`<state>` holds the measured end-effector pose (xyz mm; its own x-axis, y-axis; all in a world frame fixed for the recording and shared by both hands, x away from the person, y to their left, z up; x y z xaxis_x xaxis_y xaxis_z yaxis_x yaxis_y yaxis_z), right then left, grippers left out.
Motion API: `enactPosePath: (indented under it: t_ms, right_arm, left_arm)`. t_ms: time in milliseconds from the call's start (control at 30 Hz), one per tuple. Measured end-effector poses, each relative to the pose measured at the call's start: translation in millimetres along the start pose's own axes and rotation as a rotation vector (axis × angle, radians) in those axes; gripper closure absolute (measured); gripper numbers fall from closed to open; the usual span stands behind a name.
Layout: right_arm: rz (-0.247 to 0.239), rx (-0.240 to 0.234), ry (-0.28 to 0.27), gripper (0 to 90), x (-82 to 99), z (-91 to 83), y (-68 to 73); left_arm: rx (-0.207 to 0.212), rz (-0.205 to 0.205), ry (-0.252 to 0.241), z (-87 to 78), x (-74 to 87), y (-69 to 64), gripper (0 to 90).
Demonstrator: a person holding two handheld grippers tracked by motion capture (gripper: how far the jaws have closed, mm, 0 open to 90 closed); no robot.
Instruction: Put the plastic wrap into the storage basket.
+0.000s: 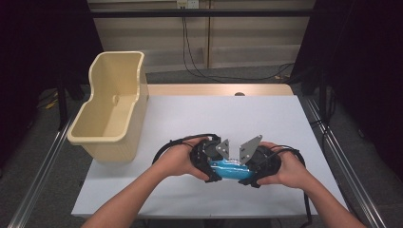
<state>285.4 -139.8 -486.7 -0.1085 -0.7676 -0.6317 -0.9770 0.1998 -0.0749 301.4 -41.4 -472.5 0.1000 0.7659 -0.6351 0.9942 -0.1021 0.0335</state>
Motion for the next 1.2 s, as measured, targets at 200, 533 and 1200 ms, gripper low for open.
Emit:
enactPosePath:
  t_ms: [200,533,1200]
  right_arm:
    - [-0.033,-0.06,-0.056,32.0,-4.8,0.4,3.3]
    - [0.051,0.016,-0.191,11.3,-7.2,-10.2,-10.6]
    - [0.344,0.37,-0.608,1.0,45.1,-57.3,-31.2]
  left_arm:
    - [0.019,-0.07,0.076,-8.5,-3.6,-9.2,31.0]
    - [-0.023,-0.18,0.122,-33.4,-5.8,1.0,32.0]
    - [-0.144,-0.514,0.09,-115.8,23.1,36.9,32.1]
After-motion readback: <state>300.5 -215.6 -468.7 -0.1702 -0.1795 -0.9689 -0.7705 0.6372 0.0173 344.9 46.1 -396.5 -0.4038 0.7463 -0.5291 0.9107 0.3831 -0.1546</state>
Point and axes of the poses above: each handheld gripper's, and its own axes: z roughly forward along the jaws, x roughly out of its underside, y roughly to its left, the point moved 10 cm from there along z, roughly forward along the jaws, and after that the axes turned 13 degrees about -y, right-handed, at the moved point
